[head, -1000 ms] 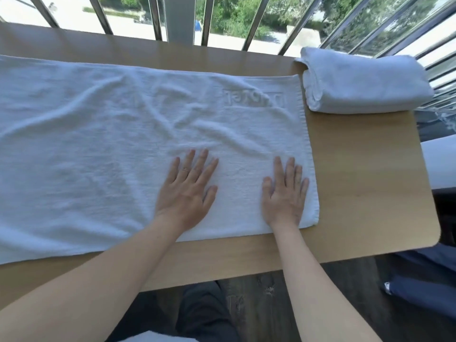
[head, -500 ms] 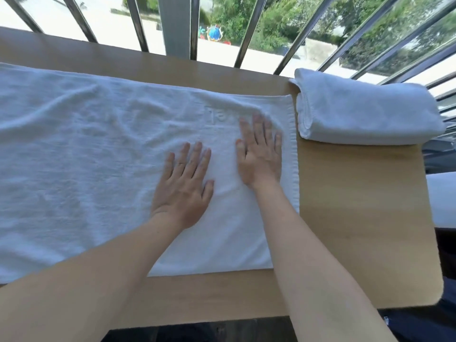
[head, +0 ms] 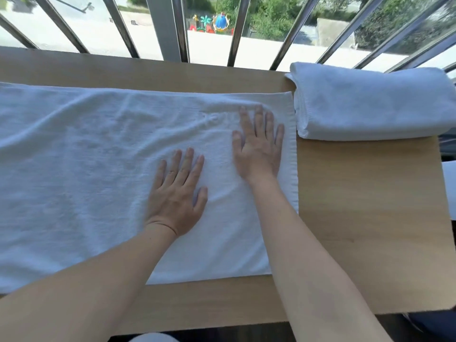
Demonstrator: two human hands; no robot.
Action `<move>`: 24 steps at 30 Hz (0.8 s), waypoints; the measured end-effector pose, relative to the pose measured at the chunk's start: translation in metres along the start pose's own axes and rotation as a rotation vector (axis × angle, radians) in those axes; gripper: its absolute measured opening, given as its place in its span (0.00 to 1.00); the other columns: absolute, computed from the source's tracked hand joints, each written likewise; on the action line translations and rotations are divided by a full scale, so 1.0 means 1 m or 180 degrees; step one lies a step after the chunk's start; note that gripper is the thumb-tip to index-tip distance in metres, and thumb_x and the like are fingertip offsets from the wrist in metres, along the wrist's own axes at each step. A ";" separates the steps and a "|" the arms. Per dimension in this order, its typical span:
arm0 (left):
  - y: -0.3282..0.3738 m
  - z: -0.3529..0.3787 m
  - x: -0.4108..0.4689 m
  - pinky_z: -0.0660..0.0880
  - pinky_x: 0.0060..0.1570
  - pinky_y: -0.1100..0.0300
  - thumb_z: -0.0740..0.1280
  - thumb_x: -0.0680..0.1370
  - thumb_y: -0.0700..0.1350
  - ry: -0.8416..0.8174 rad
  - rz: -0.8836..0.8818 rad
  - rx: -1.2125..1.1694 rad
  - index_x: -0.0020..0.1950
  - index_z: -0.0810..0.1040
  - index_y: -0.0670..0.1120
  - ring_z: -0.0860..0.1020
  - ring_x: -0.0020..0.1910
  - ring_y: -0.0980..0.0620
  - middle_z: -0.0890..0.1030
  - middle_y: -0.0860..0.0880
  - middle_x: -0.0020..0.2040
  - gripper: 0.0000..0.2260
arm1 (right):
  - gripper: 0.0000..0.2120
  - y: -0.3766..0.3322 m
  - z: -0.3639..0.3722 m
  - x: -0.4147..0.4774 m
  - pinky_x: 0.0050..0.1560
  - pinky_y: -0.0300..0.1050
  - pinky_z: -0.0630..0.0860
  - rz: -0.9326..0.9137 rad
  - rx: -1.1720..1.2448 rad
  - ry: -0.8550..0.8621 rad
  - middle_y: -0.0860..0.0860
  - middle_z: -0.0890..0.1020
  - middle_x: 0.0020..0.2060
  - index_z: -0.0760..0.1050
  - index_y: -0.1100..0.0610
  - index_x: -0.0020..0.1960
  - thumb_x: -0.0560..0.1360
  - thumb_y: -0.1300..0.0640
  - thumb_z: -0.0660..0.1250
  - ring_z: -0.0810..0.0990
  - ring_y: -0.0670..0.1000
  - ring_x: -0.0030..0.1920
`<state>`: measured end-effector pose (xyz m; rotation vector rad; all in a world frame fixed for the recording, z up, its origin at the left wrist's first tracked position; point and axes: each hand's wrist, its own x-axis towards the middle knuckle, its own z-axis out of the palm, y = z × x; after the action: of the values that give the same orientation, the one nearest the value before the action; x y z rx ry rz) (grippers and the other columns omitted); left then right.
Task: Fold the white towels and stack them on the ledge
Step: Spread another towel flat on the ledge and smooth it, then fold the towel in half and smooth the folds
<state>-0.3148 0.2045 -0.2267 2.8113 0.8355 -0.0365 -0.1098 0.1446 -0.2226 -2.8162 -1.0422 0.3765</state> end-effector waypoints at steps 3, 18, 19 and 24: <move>0.000 0.000 0.000 0.49 0.78 0.43 0.51 0.80 0.55 0.0003 -0.0021 -0.0074 0.81 0.56 0.46 0.51 0.80 0.46 0.54 0.46 0.81 0.30 | 0.28 0.010 -0.003 -0.002 0.77 0.57 0.35 0.0049 -0.0011 -0.0008 0.47 0.39 0.81 0.40 0.44 0.81 0.84 0.42 0.42 0.36 0.50 0.80; 0.053 -0.014 0.033 0.69 0.56 0.48 0.65 0.78 0.39 0.0512 0.1064 -0.0943 0.59 0.82 0.44 0.78 0.56 0.39 0.80 0.45 0.60 0.12 | 0.19 0.064 0.023 -0.233 0.59 0.57 0.68 0.1326 0.0651 0.1322 0.56 0.78 0.57 0.76 0.59 0.62 0.78 0.50 0.59 0.74 0.58 0.58; 0.068 -0.016 0.048 0.70 0.57 0.48 0.66 0.79 0.39 0.0364 0.1058 -0.1122 0.60 0.81 0.44 0.78 0.56 0.39 0.80 0.44 0.59 0.11 | 0.17 0.070 0.024 -0.238 0.57 0.56 0.67 0.1442 0.0656 0.1362 0.55 0.78 0.54 0.77 0.58 0.60 0.78 0.50 0.59 0.74 0.57 0.55; 0.123 -0.022 0.123 0.74 0.54 0.53 0.64 0.82 0.45 -0.0212 0.0141 -0.2001 0.72 0.72 0.49 0.79 0.52 0.46 0.80 0.49 0.55 0.18 | 0.17 0.085 0.029 -0.254 0.51 0.55 0.68 0.1577 0.0966 0.1354 0.53 0.79 0.45 0.77 0.59 0.53 0.79 0.48 0.56 0.75 0.58 0.47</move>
<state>-0.1455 0.1745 -0.1918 2.2216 0.6287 0.1184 -0.2507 -0.0855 -0.2184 -2.6643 -0.1818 -0.0331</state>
